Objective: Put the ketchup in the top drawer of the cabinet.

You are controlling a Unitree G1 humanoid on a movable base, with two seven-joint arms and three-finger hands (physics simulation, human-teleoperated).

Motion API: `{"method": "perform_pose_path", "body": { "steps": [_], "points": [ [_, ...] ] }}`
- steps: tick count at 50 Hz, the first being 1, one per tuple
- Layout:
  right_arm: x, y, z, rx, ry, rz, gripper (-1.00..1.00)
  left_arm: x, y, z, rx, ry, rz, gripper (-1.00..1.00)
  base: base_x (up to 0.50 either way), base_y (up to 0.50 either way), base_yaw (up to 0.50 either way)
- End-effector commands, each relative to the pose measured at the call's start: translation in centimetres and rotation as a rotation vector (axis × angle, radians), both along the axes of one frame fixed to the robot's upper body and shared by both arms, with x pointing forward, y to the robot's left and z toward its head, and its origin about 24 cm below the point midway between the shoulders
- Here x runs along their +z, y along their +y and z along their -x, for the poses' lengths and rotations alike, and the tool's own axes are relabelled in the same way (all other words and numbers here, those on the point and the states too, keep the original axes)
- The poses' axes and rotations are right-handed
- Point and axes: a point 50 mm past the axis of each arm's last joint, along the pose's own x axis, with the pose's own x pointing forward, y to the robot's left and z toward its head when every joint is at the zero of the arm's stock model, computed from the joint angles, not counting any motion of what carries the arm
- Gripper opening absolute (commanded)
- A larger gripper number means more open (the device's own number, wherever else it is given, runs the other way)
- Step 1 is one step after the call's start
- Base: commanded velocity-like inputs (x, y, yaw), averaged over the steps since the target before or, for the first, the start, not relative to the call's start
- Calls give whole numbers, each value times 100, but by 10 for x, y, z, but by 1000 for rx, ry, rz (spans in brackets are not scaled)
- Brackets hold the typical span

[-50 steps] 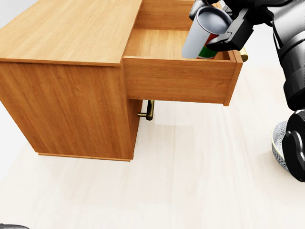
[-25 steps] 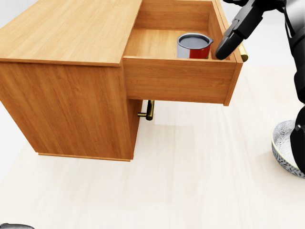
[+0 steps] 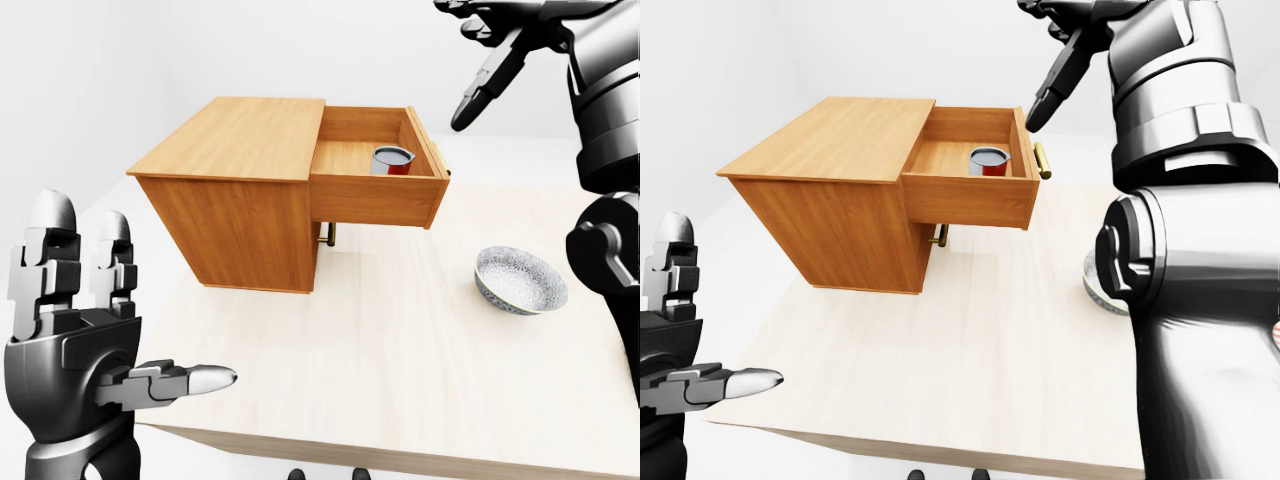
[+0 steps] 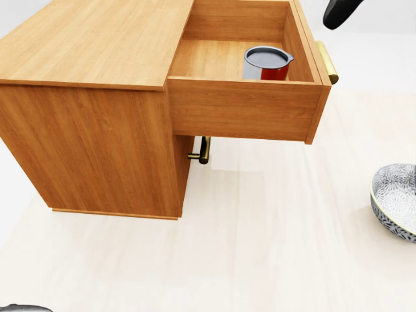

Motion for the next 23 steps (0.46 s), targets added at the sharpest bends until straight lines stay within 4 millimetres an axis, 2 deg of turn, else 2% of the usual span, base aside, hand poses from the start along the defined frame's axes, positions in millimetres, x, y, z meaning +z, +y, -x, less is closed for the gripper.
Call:
{"method": "perform_pose_path", "body": {
  "steps": [1,7,12,17,23],
  "points": [
    [37,-4,17,-63,-85,96,100,0,0,0,0,1,1,100,0,0,0],
    [72,-17,38,-94,-181,75,100,0,1,1,2,2,2,100,0,0,0],
    [80,-28,46,-119,-220,74,100,0,0,2,2,-1,1,100,0,0,0],
    [99,-42,63,-133,-306,31,100,1,0,3,3,-6,-1,100,0,0,0],
    [109,-61,79,-163,-366,17,100,2,1,5,8,-12,0,100,0,0,0]
  ]
}}
